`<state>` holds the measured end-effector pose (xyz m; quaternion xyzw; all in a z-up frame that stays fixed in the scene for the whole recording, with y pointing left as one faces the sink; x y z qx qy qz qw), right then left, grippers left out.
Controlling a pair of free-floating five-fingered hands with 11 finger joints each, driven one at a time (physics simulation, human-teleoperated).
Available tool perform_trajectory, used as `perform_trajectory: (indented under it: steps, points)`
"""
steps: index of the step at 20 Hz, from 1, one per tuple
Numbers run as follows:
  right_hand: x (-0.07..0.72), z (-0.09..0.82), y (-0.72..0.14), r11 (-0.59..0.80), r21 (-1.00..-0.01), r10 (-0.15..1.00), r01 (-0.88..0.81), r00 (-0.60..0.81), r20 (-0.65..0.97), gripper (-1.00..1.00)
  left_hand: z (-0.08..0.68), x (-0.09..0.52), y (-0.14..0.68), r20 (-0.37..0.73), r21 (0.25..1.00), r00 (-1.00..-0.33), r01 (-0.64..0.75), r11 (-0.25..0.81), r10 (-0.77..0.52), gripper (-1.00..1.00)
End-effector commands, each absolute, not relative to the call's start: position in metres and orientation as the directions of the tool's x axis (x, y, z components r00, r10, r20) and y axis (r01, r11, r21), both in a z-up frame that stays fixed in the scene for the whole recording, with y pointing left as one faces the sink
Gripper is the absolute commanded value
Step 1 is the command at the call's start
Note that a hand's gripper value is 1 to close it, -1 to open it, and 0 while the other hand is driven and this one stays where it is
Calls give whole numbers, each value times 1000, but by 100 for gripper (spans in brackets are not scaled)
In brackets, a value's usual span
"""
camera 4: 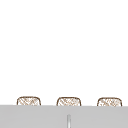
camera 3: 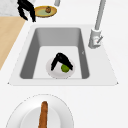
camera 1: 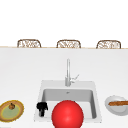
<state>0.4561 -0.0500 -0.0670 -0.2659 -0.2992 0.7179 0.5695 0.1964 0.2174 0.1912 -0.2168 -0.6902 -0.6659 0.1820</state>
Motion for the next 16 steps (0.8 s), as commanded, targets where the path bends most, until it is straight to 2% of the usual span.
perform_trajectory:
  steps: [1, 7, 8, 16]
  points:
    - [469, -84, -50, -171, -743, 977, -647, -209, -43, -100, 191, 196, 217, 540, 840, -840, 542, 19, 57, 0]
    - [488, -103, -48, -183, -786, 973, -590, -225, -57, -100, 191, 196, 217, 540, 840, -840, 542, 19, 57, 0]
    - [490, -104, -44, -181, -793, 973, -582, -222, -59, 100, 191, 196, 217, 540, 840, -840, 542, 19, 57, 0]
    - [496, -92, -47, -166, -866, 972, -471, -227, -63, 100, 191, 196, 217, 540, 840, -840, 542, 19, 57, 0]
